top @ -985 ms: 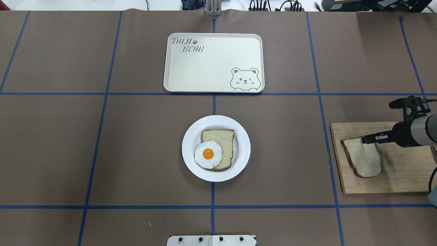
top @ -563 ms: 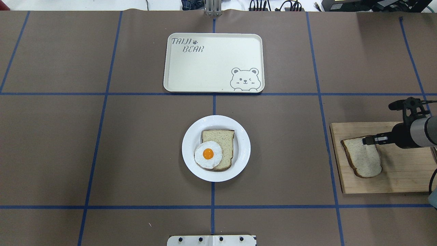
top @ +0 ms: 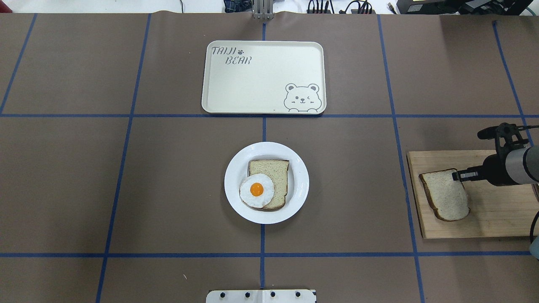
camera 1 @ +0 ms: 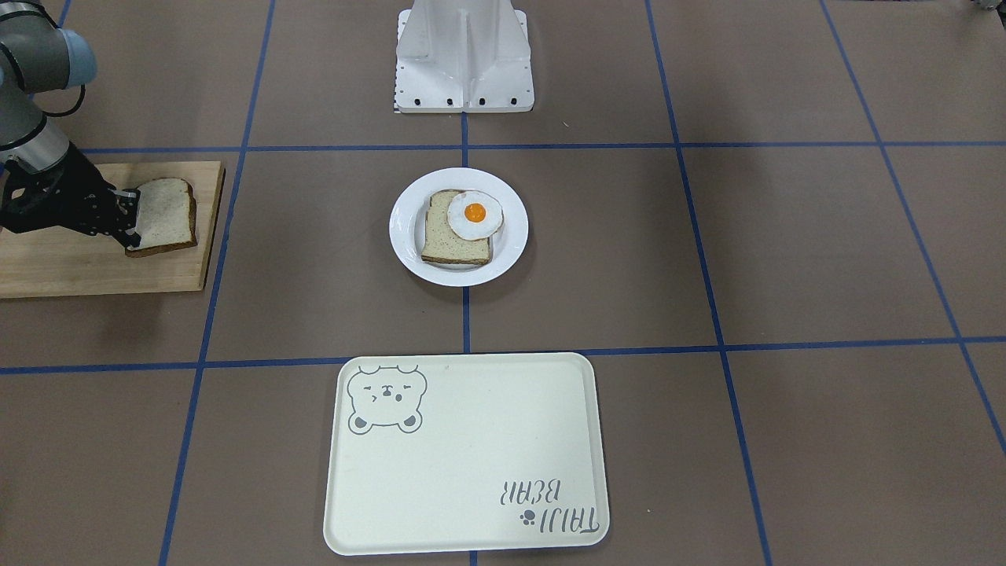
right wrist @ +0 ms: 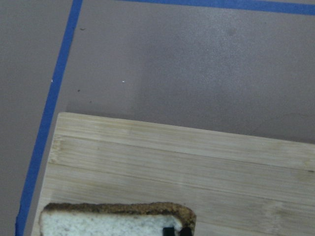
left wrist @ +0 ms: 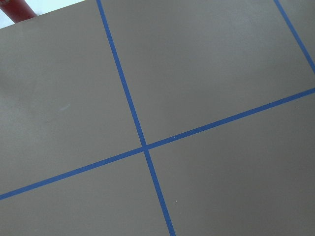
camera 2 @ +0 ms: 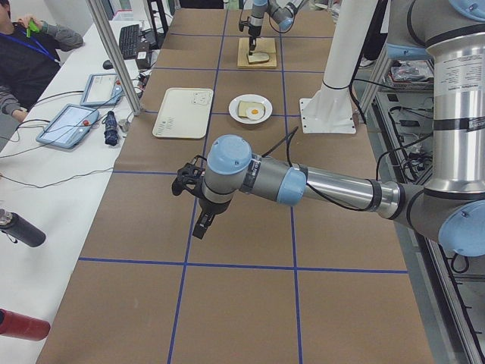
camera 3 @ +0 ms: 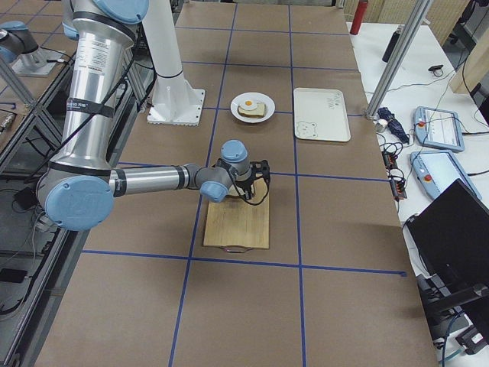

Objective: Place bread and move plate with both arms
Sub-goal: 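Lower the right gripper and close it on the bread slice edge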

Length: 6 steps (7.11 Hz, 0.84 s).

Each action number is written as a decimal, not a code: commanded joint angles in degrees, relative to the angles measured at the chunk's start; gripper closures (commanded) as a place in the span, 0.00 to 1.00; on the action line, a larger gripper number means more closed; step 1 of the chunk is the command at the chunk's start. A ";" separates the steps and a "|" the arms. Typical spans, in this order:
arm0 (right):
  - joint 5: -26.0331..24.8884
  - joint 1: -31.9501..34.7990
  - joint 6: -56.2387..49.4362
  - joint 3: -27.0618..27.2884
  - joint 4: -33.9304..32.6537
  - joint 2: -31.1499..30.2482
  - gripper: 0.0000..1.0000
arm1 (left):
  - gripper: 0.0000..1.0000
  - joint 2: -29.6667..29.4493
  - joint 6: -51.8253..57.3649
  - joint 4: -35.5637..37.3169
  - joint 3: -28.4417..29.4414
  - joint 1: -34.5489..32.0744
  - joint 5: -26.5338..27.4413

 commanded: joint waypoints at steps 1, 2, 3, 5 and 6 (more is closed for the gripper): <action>4.37 2.87 -0.72 0.78 0.18 -1.04 1.00 | 0.02 0.00 -0.09 0.00 -0.03 0.00 0.08; 9.10 5.85 -2.46 1.04 0.36 -1.05 1.00 | 0.02 0.00 -0.09 0.00 -0.12 0.00 0.08; 12.11 8.15 -4.74 1.05 0.70 -1.22 1.00 | 0.02 0.00 -0.09 0.00 -0.38 0.00 0.00; 20.44 13.85 -5.37 1.22 2.36 -0.96 1.00 | 0.02 0.00 -0.18 0.00 -0.47 0.00 0.00; 26.49 17.36 -5.38 1.22 2.64 -0.18 1.00 | 0.02 0.00 -0.26 0.00 -0.64 0.00 0.00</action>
